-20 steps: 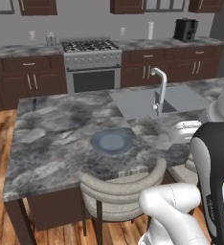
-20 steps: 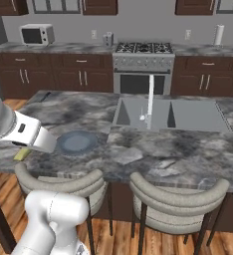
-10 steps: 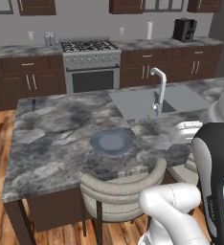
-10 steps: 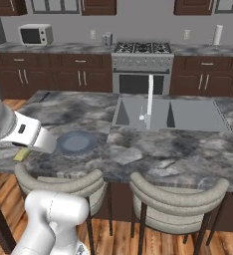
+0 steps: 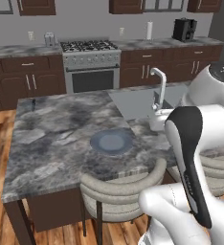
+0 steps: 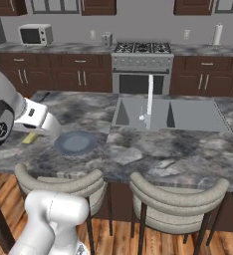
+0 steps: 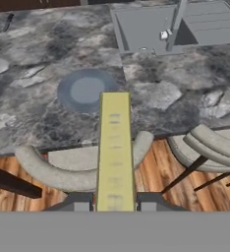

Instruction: Retrieve the butter from the fridge and place it on a plate on the dining table. Then retrieve the butter knife by the fridge and place it near the plate.

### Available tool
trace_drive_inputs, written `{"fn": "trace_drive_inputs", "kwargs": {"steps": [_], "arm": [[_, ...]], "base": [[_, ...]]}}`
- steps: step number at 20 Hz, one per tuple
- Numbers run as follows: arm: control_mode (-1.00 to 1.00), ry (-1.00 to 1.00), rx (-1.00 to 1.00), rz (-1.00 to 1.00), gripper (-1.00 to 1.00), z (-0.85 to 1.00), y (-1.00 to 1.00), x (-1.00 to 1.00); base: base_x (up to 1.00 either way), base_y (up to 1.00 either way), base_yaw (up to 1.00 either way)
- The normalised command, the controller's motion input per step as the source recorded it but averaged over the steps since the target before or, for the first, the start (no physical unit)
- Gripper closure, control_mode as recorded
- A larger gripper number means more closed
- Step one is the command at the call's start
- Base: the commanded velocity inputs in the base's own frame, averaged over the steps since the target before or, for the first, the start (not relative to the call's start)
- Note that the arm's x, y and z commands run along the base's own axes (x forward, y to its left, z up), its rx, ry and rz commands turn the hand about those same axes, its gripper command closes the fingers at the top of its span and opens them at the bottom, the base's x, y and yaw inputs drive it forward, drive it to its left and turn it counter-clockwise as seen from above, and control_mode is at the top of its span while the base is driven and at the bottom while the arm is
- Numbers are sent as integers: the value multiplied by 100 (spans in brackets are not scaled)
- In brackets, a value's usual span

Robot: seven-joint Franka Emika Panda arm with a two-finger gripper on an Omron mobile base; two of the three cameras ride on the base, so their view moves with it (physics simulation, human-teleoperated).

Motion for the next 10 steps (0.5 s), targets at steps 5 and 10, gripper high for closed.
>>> {"fn": "trace_drive_inputs", "kwargs": {"steps": [5,10], "arm": [[-100,10,0,4,100,-50,40,90],[-100,0,0,0,100,-58,22,89]], "base": [[0,0,0],[0,0,0]]}}
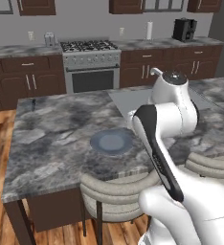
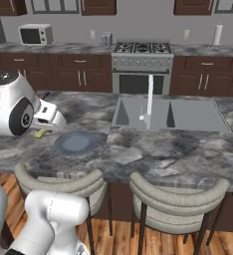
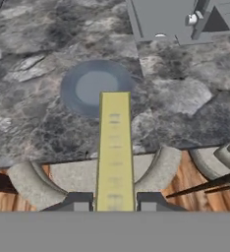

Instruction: Retrieve the butter from the fridge and place it on a plate on the dining table. Then retrieve the butter knife by the fridge and place it near the plate.

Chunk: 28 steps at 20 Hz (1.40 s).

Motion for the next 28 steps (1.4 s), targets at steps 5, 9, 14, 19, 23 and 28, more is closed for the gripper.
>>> {"fn": "trace_drive_inputs", "kwargs": {"steps": [5,9,14,19,23,28], "arm": [[-100,-2,0,0,100,-66,21,84],[-100,0,0,0,100,-64,18,90],[-100,0,0,0,100,-60,16,88],[-100,0,0,0,100,-51,7,85],[-100,0,0,0,100,-22,7,49],[-100,4,0,0,100,-26,12,28]], "base": [[0,0,0],[0,0,0],[0,0,0],[0,0,0],[0,0,0],[0,0,0]]}}
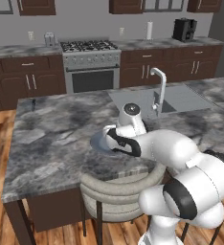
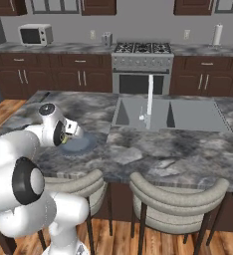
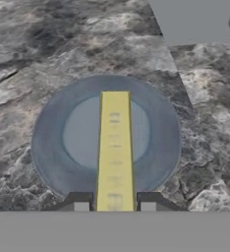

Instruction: Retrieve the butter from the fridge and place it on a plate on the dining table. Then retrieve the butter knife by the fridge and place it near the plate.

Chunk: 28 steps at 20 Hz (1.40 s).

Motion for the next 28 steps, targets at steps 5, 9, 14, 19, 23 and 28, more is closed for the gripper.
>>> {"fn": "trace_drive_inputs", "kwargs": {"steps": [5,9,14,19,23,28], "arm": [[-100,14,0,0,100,-47,9,26],[-100,12,0,0,100,-43,7,37],[-100,10,0,0,100,-27,1,38],[-100,4,0,0,100,-9,1,34],[-100,5,0,0,100,-20,0,25],[-100,11,-1,0,100,-32,0,18]], "base": [[0,0,0],[0,0,0],[0,0,0],[0,0,0],[0,0,0],[0,0,0]]}}
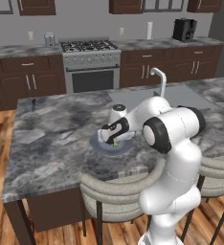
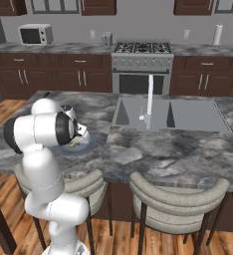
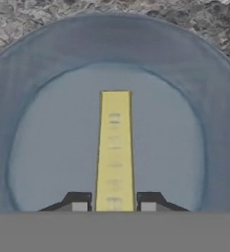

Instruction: Retrieve the butter from the fridge and place it on a plate on the dining table. Then retrieve the butter knife by the fridge and place it near the plate.

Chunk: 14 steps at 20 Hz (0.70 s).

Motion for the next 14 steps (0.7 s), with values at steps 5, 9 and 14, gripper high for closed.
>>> {"fn": "trace_drive_inputs", "kwargs": {"steps": [5,9,14], "arm": [[-100,13,-2,0,100,-19,1,21],[-100,10,0,0,-100,-9,3,14],[-100,9,0,0,-100,-7,4,5]], "base": [[0,0,0],[0,0,0],[0,0,0]]}}
